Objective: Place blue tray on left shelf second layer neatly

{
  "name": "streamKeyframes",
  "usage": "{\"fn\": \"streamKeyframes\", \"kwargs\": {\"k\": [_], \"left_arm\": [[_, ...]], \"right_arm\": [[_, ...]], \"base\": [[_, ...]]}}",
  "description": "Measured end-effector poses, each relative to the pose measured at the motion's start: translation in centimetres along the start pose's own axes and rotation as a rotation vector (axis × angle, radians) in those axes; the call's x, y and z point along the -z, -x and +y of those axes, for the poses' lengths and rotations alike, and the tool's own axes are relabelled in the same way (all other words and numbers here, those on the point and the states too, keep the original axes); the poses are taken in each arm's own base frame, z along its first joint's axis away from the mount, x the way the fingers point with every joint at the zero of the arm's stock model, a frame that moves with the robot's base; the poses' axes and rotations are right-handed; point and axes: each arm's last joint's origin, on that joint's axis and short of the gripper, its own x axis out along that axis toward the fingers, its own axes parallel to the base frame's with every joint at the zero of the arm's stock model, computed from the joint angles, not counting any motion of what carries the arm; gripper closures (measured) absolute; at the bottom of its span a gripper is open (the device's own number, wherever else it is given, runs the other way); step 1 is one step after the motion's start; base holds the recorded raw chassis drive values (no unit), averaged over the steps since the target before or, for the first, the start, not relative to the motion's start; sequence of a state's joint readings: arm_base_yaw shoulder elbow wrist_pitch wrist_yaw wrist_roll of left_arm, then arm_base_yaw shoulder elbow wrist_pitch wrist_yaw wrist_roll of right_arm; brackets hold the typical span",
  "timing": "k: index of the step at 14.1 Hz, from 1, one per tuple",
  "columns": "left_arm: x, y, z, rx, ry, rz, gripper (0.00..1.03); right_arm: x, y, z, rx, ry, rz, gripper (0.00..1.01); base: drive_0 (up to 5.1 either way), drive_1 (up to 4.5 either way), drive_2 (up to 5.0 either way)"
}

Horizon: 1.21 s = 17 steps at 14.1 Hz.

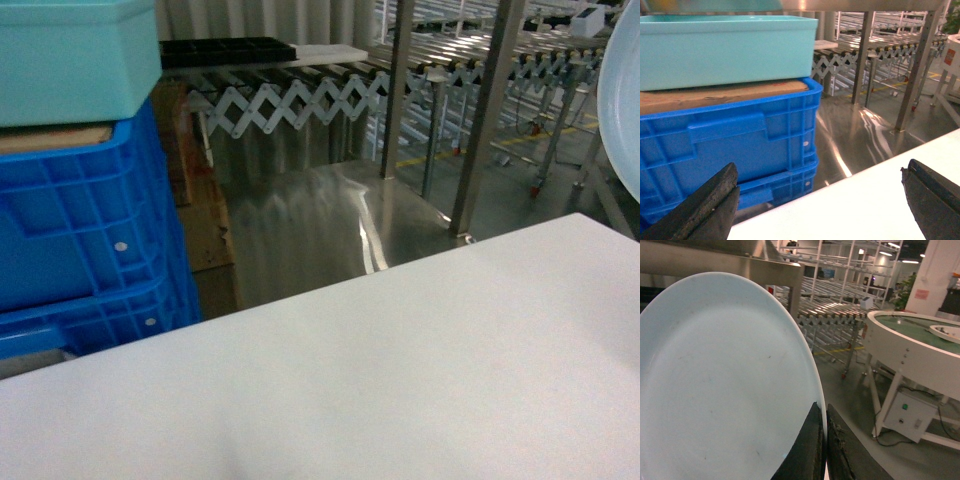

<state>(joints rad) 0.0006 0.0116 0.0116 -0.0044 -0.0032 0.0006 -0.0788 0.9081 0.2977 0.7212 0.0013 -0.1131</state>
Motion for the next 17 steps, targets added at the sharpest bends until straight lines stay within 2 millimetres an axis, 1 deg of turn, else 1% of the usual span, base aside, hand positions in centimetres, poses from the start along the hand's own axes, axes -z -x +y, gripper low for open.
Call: {"fn": "streamKeyframes", "kwargs": {"k": [17], "left_arm": [[0.01, 0.00, -0.01, 0.003, 0.000, 0.002, 0.05]], "right_arm": [[0.00, 0.00, -0.01, 0.003, 0.000, 0.001, 0.99]], "base": [[3.5, -3.96, -4.0]]}}
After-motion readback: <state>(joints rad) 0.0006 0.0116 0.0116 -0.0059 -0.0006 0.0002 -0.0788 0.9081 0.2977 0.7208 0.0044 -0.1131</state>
